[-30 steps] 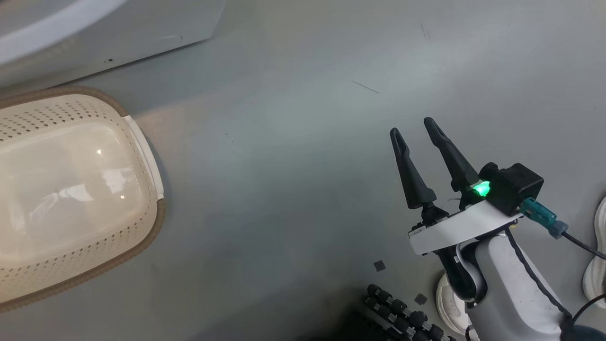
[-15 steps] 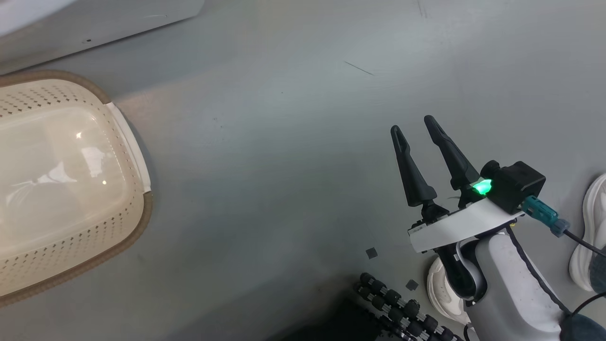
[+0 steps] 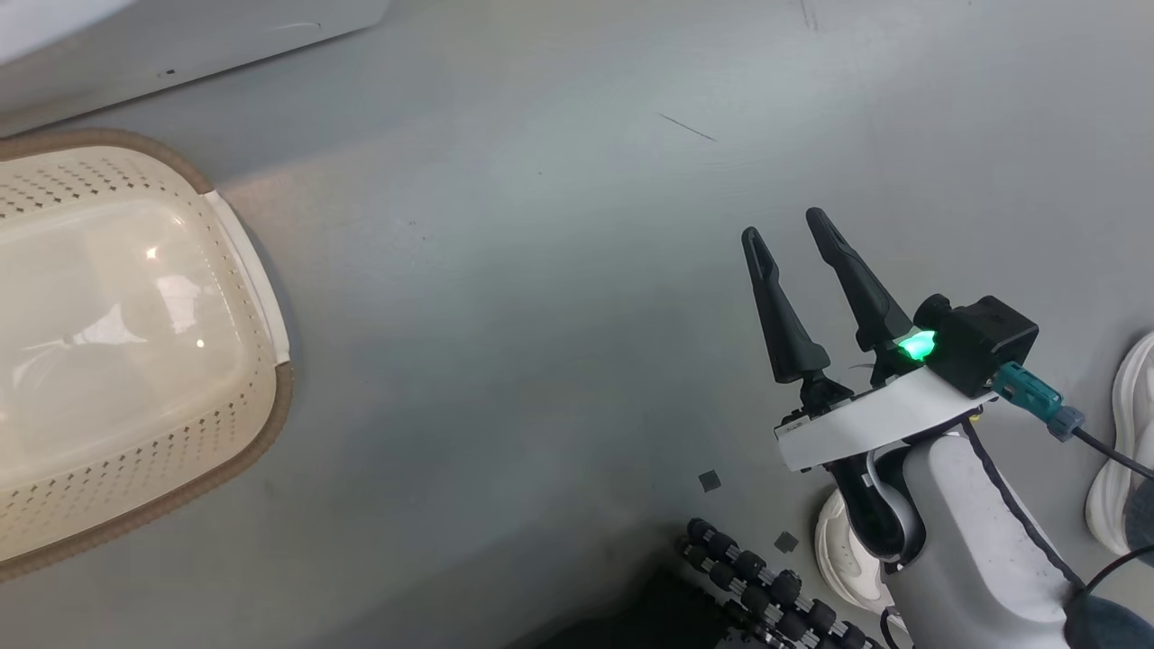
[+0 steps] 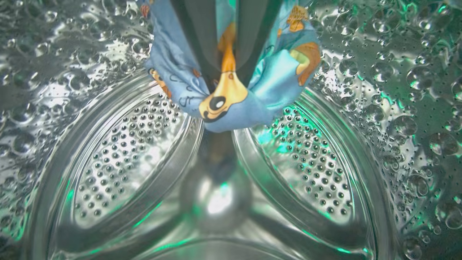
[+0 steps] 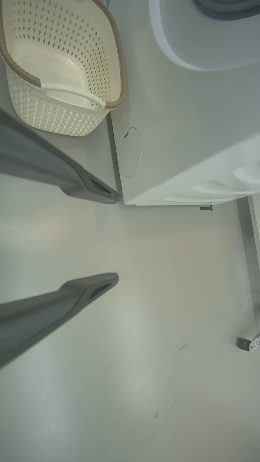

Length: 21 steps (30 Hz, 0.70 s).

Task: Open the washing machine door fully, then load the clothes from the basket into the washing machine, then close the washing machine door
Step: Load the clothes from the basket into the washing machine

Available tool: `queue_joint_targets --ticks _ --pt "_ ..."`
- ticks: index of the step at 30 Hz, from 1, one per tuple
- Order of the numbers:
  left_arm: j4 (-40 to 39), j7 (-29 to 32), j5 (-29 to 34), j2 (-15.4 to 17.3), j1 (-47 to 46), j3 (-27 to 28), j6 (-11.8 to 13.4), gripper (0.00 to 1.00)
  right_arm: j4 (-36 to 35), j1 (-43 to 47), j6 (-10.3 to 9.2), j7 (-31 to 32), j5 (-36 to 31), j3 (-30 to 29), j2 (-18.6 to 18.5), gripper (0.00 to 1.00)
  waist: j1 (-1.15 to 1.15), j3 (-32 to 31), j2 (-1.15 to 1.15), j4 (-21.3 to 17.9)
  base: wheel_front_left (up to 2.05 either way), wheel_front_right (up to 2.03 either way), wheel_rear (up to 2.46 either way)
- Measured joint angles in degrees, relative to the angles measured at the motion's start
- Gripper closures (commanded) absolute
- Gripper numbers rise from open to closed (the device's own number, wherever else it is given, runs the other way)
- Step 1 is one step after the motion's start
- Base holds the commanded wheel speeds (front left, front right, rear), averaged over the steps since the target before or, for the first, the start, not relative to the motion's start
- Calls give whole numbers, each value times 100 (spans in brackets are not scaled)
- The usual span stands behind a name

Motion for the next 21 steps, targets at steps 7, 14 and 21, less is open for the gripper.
queue_joint_targets --ticks 7,14,21 --pt "416 13 47 -1 15 -55 2 0 43 -2 0 0 0 -9 0 0 0 -69 0 28 0 0 0" --pt "821 111 46 -114 76 -73 82 0 98 1 0 0 0 -105 -2 0 0 -200 0 95 0 0 0" --pt "1168 335 48 -250 92 -100 193 0 120 4 0 0 0 -172 -37 0 0 -316 0 197 0 0 0"
